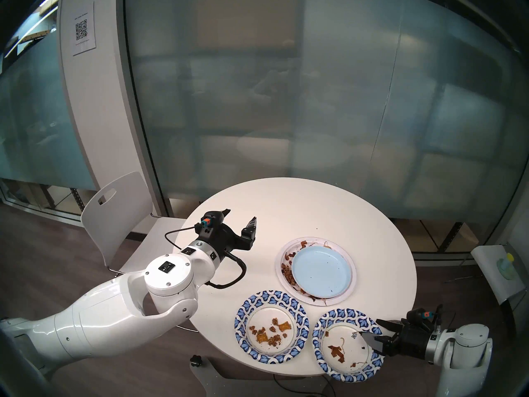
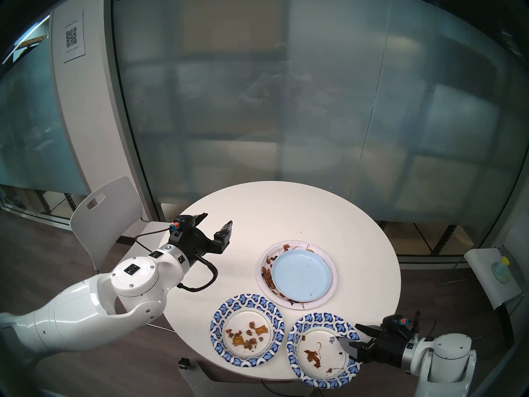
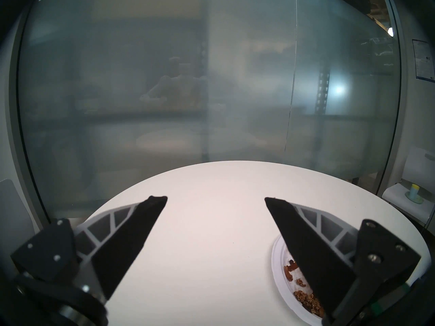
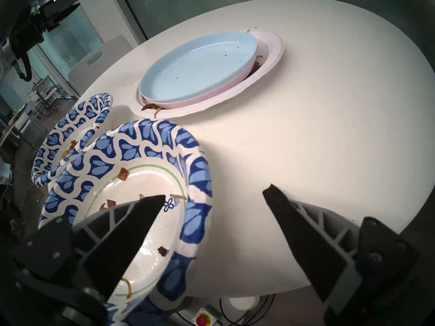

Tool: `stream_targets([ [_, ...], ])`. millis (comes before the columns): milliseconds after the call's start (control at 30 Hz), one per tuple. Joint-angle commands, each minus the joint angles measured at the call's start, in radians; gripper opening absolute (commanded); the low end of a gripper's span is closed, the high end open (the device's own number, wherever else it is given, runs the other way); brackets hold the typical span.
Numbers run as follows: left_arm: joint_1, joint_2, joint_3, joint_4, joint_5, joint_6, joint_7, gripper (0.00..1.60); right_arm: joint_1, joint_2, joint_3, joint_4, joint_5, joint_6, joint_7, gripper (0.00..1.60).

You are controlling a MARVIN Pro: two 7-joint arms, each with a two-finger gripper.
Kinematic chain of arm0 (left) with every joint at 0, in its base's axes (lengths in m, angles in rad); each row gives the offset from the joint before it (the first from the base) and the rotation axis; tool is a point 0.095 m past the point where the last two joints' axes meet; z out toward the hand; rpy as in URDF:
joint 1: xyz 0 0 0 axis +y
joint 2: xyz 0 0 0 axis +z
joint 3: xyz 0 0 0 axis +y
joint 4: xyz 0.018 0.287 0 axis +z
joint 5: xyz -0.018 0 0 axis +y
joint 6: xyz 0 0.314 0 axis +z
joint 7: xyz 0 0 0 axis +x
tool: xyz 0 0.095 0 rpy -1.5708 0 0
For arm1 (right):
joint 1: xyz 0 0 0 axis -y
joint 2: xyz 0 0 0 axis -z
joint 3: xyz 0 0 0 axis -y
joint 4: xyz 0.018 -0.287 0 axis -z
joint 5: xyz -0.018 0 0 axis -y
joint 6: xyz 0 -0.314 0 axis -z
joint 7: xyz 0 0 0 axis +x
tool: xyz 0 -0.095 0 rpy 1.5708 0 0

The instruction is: Stack the plates into one stack

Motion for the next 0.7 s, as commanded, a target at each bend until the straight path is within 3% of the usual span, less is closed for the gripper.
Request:
stream_targets([
  [0,-0.007,-0.001,-0.013,-0.013,0.001,-0.012,0.005,1.6,0.012,0.012,-0.009,0.001,-0.003,-0.002,0.003,1.45],
  [267,-0.006,0.003,-0.012,-0.012,-0.002,-0.018,0.008,1.6,0.014,0.017,-0.015,0.009,-0.012,0.0,0.006,1.37],
  [333,-0.006,0.004,-0.011,-0.013,-0.002,-0.019,0.009,1.6,0.014,0.018,-0.018,0.013,-0.012,-0.003,0.006,1.18],
  [433,-0.006,0.006,-0.01,-0.013,-0.003,-0.02,0.011,1.6,0.014,0.018,-0.02,0.015,-0.011,-0.005,0.006,1.05],
  [467,-0.005,0.007,-0.01,-0.014,-0.003,-0.02,0.011,1.6,0.014,0.018,-0.02,0.015,-0.01,-0.006,0.006,0.78],
  [600,-0.005,0.009,-0.01,-0.015,-0.004,-0.021,0.013,1.6,0.015,0.016,-0.019,0.016,-0.009,-0.008,0.006,0.71],
  [667,-0.005,0.011,-0.01,-0.015,-0.005,-0.023,0.015,1.6,0.015,0.015,-0.018,0.015,-0.008,-0.009,0.007,0.56],
])
